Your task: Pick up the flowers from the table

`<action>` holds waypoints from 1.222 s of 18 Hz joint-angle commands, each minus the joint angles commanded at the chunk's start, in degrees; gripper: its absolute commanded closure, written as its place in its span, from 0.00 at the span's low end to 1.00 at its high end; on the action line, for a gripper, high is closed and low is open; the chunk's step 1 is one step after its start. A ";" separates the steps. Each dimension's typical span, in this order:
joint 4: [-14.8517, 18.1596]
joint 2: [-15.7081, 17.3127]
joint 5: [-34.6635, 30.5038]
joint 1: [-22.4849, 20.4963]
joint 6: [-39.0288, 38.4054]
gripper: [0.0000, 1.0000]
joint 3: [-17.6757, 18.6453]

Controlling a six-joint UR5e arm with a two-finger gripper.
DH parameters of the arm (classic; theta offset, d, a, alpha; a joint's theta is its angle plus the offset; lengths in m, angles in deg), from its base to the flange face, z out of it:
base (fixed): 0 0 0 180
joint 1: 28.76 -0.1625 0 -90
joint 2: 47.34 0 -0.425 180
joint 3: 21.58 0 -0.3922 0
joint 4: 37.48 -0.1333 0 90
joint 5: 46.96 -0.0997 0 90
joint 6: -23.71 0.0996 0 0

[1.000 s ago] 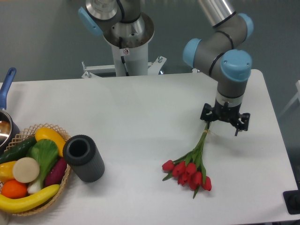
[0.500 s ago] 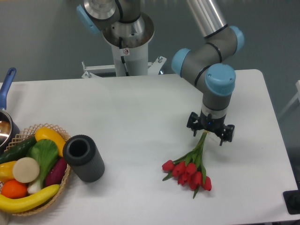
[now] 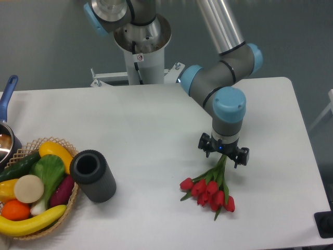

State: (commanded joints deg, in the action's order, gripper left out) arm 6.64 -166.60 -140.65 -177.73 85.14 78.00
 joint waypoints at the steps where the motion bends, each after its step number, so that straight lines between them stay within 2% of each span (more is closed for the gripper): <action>1: 0.00 -0.18 0.00 0.00 0.00 0.00 -0.79; 4: 0.00 -1.58 -0.09 0.00 0.00 0.00 -1.50; 5: -0.09 -2.11 -0.09 0.44 -0.09 0.03 -1.50; 7: 0.00 -2.11 -0.09 0.53 -0.09 0.23 -1.50; 8: -0.09 -2.11 -0.09 0.53 -0.35 0.63 -1.58; 9: -0.09 -2.11 0.00 0.53 -1.05 0.83 -1.41; 10: -0.09 -2.03 0.00 0.53 -1.49 0.90 -1.41; 11: -0.17 -2.03 0.44 0.53 -1.67 0.92 -1.58; 12: -0.26 -1.85 0.70 0.53 -2.54 1.00 -1.93; 15: -0.18 -1.67 0.09 0.53 -6.93 1.00 -2.64; 22: 0.17 -0.18 -0.09 0.00 -7.21 1.00 -4.75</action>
State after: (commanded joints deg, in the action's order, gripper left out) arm 6.81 -166.78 -140.74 -177.73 77.93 73.26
